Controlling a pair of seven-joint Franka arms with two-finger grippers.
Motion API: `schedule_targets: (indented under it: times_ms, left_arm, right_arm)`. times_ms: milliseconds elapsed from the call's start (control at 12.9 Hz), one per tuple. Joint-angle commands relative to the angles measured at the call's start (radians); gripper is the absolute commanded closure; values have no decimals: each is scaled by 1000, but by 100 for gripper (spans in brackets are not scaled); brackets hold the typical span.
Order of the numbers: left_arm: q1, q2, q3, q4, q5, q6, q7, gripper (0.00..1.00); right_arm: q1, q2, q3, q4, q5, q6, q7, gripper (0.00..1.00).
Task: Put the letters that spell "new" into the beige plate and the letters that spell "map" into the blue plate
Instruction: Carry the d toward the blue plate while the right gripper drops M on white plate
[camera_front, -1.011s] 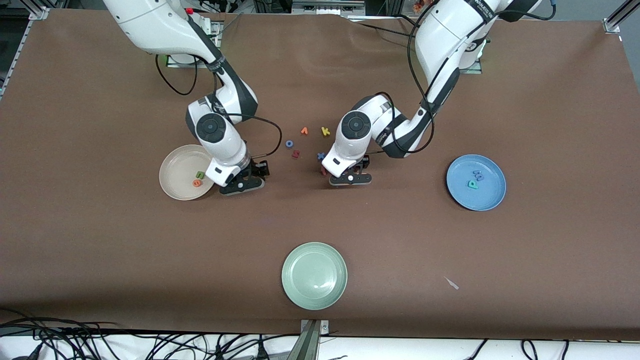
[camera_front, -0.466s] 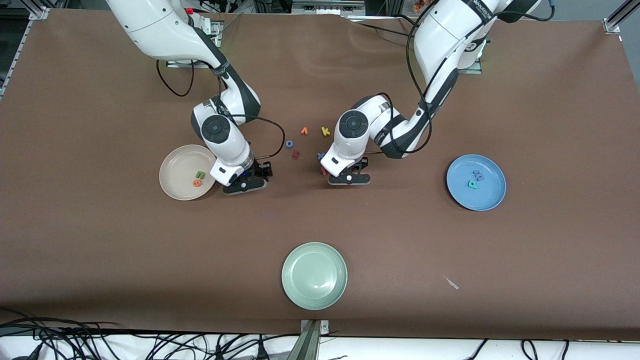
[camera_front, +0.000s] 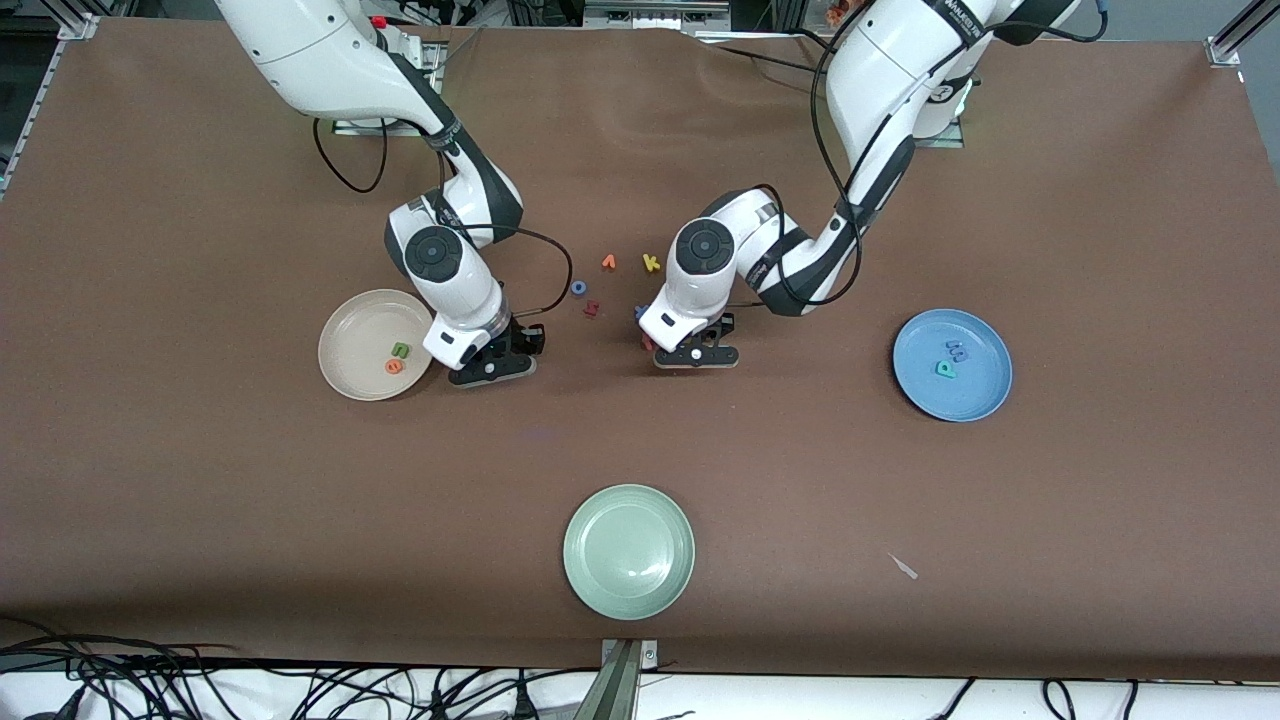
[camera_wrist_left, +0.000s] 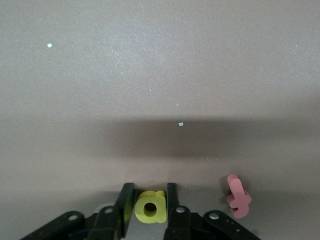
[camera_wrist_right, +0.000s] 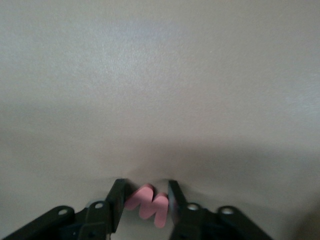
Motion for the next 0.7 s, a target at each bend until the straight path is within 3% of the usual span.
schedule_targets:
  times_ms: [0, 389, 544, 622]
  left_arm:
    - [-18, 21, 12, 17, 29, -15, -25, 72]
    - [-1, 12, 12, 23, 31, -58, -8, 87]
    - [22, 3, 9, 43, 28, -110, 28, 88]
    - [33, 1, 9, 71, 15, -177, 71, 88]
  right_arm:
    - [3, -50, -33, -5, -4, -94, -40, 79]
    - [-124, -208, -47, -17, -3, -356, -312, 79]
    - [-190, -260, -47, -93, -9, -352, -378, 77]
    - [-208, -288, -48, -162, -9, -307, -396, 71]
